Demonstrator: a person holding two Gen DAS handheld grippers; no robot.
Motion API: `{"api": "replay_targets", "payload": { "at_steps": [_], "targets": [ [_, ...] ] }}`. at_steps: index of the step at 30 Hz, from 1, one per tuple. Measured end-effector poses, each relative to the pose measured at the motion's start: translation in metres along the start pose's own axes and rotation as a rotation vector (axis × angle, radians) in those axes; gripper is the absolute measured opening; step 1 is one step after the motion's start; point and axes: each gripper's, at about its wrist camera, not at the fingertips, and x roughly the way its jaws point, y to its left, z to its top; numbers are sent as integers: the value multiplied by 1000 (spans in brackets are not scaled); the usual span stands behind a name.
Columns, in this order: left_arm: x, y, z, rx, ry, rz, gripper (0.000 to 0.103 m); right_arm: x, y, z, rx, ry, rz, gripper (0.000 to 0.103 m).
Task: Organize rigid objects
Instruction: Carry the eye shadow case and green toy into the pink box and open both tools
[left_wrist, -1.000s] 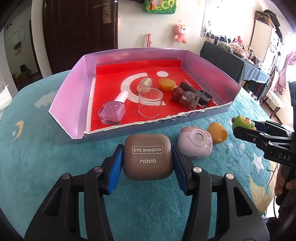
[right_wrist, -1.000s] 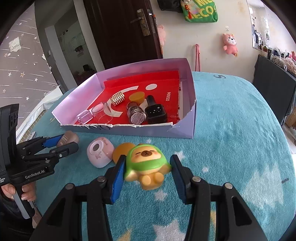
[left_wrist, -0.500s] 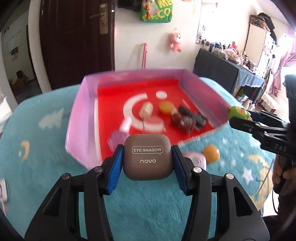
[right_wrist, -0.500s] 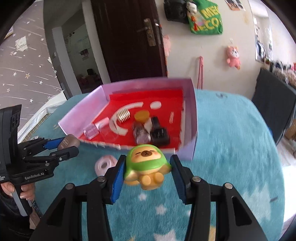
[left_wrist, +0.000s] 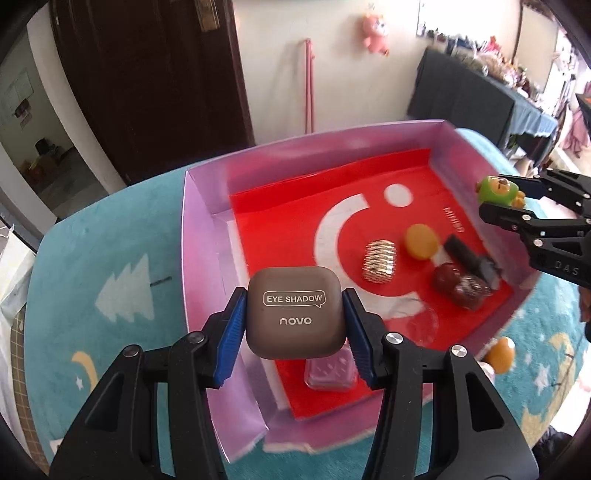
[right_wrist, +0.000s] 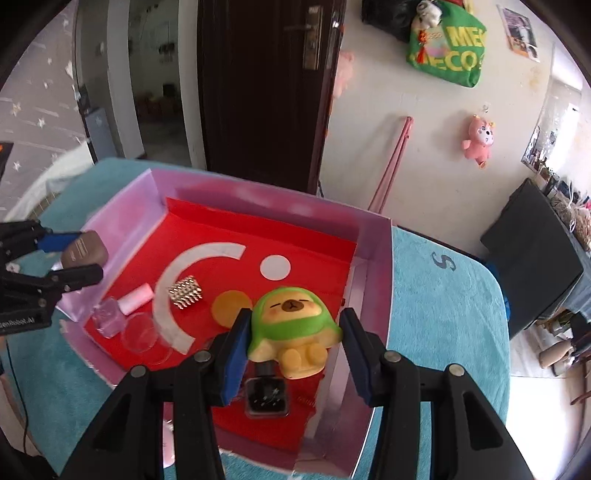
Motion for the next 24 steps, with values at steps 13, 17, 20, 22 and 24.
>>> {"api": "replay_targets", "payload": {
  "at_steps": [13, 17, 20, 22, 24],
  "targets": [
    [43, -1, 17, 12, 110, 30, 49, 54, 1, 15, -61, 174, -70, 51],
    [48, -1, 19, 26, 112, 50, 49, 62, 1, 16, -76, 200, -83, 51],
    [46, -1, 21, 14, 108, 47, 49, 69, 0, 17, -77, 220, -90, 51],
    [46, -1, 23, 7, 108, 49, 49, 74, 0, 17, -73, 235, -80, 51],
    [45, -2, 23, 15, 107, 50, 49, 76, 2, 16, -84, 245, -94, 51]
  ]
}}
